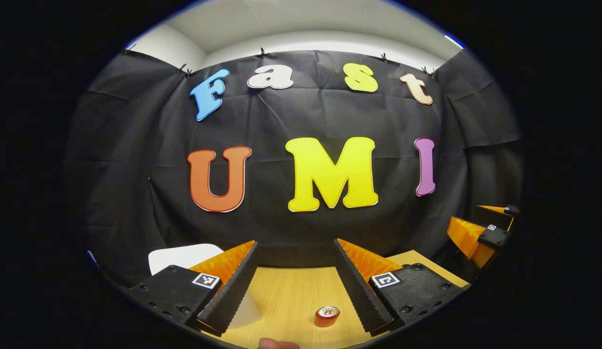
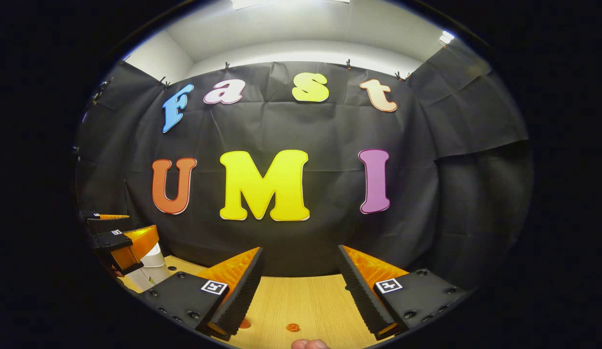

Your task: Press the lid of the desktop garbage bin to open it, pick up the crumpled paper on the desktop and throw it into the bin, then pick up the pop can on the desktop and drop it into the bin, and finally close the garbage bin lid.

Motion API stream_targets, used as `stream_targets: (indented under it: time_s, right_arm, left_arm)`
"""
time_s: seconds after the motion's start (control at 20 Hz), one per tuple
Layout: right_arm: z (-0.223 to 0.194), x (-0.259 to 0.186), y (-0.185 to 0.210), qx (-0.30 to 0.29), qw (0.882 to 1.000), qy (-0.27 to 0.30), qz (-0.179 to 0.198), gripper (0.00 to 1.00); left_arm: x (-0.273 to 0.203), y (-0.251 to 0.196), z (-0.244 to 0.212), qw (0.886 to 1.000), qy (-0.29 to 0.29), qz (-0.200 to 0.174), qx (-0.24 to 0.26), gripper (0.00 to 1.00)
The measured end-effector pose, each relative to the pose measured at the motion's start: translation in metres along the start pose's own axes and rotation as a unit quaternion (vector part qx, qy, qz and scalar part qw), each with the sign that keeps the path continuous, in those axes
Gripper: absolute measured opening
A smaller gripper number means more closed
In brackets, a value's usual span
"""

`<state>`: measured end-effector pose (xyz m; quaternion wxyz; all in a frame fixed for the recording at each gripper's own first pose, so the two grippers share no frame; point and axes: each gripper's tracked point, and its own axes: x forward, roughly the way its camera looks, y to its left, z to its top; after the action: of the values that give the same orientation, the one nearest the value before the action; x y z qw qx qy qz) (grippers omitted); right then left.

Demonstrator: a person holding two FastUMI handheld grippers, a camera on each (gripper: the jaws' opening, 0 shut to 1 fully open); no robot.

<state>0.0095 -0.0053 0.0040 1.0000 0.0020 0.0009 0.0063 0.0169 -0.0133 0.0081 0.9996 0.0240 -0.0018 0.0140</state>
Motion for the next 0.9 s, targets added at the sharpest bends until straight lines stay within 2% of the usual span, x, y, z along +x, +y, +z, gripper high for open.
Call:
stream_targets:
  time_s: [0.15, 0.45, 0.85, 0.9]
  right_arm:
    - [0.008, 0.006, -0.006, 0.001, 1.000, -0.007, 0.002, 0.94]
    - [0.007, 0.010, -0.026, -0.003, 1.000, -0.001, 0.001, 0.94]
    - [0.008, 0.016, -0.043, -0.010, 1.000, 0.005, 0.002, 0.94]
    - [0.006, 0.016, -0.043, -0.013, 1.000, 0.009, 0.003, 0.94]
  left_arm:
    - [0.004, 0.002, 0.002, 1.000, 0.001, 0.013, -0.006, 0.97]
    - [0.011, 0.048, -0.003, 0.995, 0.007, 0.097, -0.004, 0.97]
    - [0.030, 0.135, -0.011, 0.979, 0.029, 0.203, -0.015, 0.97]
    - [0.032, 0.145, -0.014, 0.977, 0.035, 0.211, -0.011, 1.00]
